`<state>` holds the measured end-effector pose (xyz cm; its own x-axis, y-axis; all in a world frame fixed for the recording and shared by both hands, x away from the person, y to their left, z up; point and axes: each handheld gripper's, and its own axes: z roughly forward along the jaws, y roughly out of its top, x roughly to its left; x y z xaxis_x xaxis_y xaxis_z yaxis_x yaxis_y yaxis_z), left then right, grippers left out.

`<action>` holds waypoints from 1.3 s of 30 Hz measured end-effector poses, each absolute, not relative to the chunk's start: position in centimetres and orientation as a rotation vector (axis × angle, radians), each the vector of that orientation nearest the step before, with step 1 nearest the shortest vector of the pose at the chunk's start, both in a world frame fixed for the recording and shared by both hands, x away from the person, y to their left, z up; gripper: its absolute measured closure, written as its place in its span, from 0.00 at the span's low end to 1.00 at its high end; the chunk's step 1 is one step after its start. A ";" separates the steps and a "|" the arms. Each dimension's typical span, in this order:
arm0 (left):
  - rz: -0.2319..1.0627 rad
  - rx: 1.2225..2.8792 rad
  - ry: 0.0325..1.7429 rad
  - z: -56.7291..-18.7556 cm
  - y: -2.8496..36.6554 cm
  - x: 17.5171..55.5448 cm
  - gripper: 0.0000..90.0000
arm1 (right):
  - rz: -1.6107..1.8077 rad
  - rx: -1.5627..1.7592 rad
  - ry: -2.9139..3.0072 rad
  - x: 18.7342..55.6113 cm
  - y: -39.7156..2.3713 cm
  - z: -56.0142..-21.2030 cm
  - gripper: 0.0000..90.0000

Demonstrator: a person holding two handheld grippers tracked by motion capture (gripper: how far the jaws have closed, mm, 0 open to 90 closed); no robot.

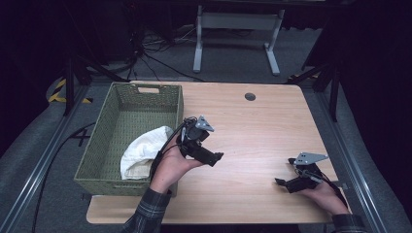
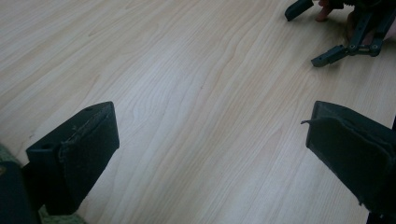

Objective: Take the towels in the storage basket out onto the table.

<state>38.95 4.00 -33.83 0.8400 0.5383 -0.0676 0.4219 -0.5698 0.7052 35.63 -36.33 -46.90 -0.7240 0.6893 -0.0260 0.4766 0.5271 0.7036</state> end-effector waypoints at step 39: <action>0.287 2.185 0.900 -33.2 12.5 39.2 0.10 | 1.002 0.969 2.471 35.7 -36.3 -46.9 0.00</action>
